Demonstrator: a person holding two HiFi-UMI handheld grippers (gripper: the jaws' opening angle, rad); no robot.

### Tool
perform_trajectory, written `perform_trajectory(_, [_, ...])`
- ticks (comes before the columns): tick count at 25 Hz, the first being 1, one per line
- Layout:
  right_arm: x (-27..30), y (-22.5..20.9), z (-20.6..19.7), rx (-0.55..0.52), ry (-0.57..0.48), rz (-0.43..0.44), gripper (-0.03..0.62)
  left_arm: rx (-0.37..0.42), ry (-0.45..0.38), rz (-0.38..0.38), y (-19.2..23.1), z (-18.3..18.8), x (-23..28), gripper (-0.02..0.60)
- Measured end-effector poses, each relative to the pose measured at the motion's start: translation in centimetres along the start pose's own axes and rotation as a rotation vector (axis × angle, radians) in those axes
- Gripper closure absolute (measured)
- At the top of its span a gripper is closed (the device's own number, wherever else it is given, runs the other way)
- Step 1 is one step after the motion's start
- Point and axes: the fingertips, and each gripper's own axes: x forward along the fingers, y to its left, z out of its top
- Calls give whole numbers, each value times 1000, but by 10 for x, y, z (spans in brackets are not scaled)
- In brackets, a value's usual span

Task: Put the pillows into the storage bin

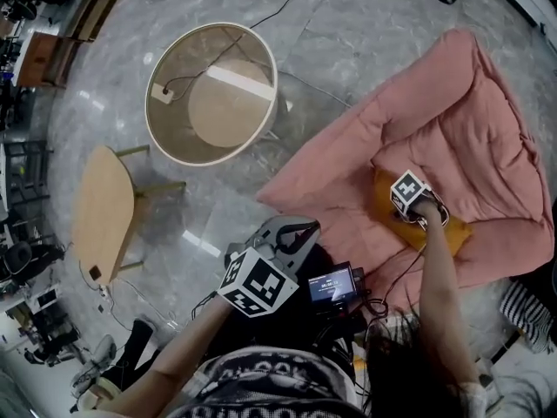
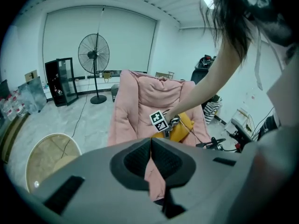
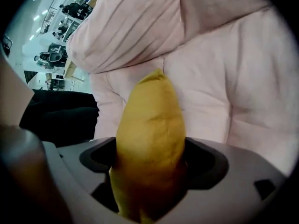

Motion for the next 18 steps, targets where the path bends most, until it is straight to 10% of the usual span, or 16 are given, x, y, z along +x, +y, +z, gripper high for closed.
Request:
perform_trajectory(12, [-53,51,-7,-133,-177,-247,197,79,-61,-41,-5,9,-22,569])
perform_trajectory(18, [-124,99,-4,68,-459,-318,210,128,-75,-96,-11,-11,-53,569])
